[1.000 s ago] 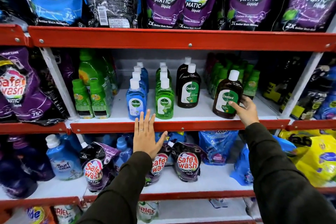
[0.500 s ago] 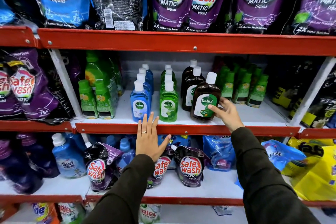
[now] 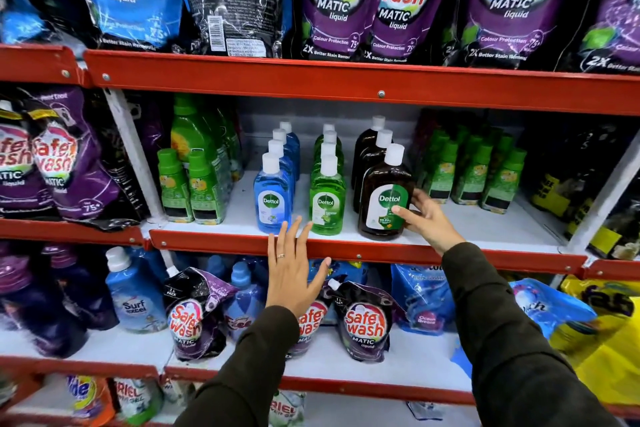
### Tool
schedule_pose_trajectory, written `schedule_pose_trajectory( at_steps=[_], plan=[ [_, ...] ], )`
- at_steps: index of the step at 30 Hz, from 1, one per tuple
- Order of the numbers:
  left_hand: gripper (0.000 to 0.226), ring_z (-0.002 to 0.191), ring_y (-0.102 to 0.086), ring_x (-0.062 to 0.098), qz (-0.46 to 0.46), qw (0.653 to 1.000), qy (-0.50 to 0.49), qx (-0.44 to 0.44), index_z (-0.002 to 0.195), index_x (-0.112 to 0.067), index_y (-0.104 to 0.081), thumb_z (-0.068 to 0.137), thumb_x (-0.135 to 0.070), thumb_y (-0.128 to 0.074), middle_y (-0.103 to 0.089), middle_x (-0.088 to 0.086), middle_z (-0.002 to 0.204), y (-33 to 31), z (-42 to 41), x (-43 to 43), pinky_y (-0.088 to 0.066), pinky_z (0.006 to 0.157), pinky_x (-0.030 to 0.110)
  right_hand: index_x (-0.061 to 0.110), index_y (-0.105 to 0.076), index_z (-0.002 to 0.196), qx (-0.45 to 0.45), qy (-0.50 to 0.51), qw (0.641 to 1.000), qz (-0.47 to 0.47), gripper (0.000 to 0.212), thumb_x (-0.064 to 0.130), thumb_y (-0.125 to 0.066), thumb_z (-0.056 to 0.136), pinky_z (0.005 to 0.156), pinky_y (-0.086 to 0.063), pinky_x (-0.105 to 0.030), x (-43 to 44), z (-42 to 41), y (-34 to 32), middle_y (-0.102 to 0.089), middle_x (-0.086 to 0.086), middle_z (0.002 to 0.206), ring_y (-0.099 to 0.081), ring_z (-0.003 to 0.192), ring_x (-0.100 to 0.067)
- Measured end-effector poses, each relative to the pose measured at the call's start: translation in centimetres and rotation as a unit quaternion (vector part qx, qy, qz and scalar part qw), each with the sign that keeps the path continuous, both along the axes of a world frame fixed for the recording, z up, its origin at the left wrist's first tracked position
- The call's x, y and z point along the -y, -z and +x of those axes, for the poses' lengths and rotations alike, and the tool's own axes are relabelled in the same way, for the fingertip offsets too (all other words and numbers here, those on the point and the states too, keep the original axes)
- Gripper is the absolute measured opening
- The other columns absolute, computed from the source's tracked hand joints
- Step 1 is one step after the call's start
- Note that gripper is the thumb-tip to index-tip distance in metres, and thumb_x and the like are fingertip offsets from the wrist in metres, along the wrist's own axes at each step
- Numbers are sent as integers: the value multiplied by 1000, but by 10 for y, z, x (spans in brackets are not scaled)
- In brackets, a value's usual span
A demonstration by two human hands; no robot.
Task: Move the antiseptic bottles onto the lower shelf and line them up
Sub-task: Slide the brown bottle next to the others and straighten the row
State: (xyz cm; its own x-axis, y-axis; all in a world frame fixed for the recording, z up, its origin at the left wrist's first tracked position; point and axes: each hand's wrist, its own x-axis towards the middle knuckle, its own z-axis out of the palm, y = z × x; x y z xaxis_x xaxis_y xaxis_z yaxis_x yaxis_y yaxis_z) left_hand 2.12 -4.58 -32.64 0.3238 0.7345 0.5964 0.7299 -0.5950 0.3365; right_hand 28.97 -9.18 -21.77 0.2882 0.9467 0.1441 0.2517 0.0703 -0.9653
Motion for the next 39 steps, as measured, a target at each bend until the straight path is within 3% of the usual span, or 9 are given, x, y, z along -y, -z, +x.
schedule_pose_trajectory(
  at_steps=[3, 7, 11, 15, 18, 24, 34, 37, 39],
  plan=[
    [62, 154, -20, 11, -8, 996, 68, 63, 157, -24, -27, 102, -49, -36, -27, -1, 166, -12, 21, 19, -9, 128, 49, 17, -45, 137, -5, 19, 999, 25, 49, 7, -67, 94, 107, -47, -32, 3, -6, 5, -53, -4, 142, -47, 138, -18],
    [61, 153, -21, 5, -65, 965, 209, 146, 160, -19, -22, 106, -38, -42, -24, -2, 167, -39, 61, 34, -20, 126, 28, 18, -39, 151, -88, 78, 990, 78, 54, 20, -59, 101, 100, -46, -16, 8, -27, 13, -49, 2, 145, -49, 134, -12],
    [72, 155, -1, 3, -242, 923, 219, 205, 163, -19, 0, 107, -45, -37, 1, -2, 172, -68, 95, 33, -4, 121, 19, 54, -49, 125, -134, 83, 984, 80, 32, 56, -49, 94, 123, -36, -44, 4, -39, 23, -49, -1, 155, -48, 143, -18],
    [72, 158, -1, 17, -354, 890, 195, 210, 162, -16, 6, 108, -47, -31, 4, 5, 172, -87, 109, 20, -6, 122, 28, 29, -43, 147, -120, 93, 985, 80, 70, 65, -46, 87, 123, -35, -49, 3, -41, 27, -53, -3, 152, -51, 141, -18],
    [72, 157, -10, 21, -358, 887, 193, 219, 162, -17, 4, 107, -48, -32, -1, 4, 172, -90, 110, 19, -13, 122, 34, 20, -39, 149, -128, 91, 986, 62, 73, 62, -44, 89, 122, -37, -51, -2, -35, 28, -56, -7, 148, -54, 137, -21],
    [73, 155, -19, 23, -352, 893, 187, 209, 162, -16, 3, 107, -45, -36, -6, 8, 171, -88, 111, 17, -20, 112, 27, 33, -39, 141, -128, 83, 987, 48, 73, 68, -49, 78, 121, -37, -52, -7, -34, 26, -55, -7, 148, -53, 138, -23],
    [76, 158, -4, 19, -368, 883, 205, 207, 162, -20, 9, 107, -45, -38, 4, 5, 172, -82, 113, 12, -8, 124, 34, 34, -33, 149, -94, 94, 990, 40, 77, 64, -52, 82, 125, -30, -50, -2, -38, 28, -43, -5, 159, -43, 147, -23],
    [60, 154, -21, 15, -279, 904, 174, 273, 161, -18, -18, 108, -40, -39, -22, 5, 169, -71, 106, 22, -18, 126, 33, 21, -27, 157, -28, 154, 983, 98, 64, 42, -47, 100, 127, -25, -41, 9, -53, 31, -32, -2, 161, -31, 152, -19],
    [39, 135, -47, 12, -176, 905, 145, 359, 143, -21, -46, 107, -33, -39, -51, 2, 145, -62, 97, 32, -39, 116, 35, 16, -40, 147, -13, 213, 960, 181, 52, 35, -43, 98, 117, -36, -24, 16, -66, 32, -42, -3, 145, -47, 134, -12]
  ],
)
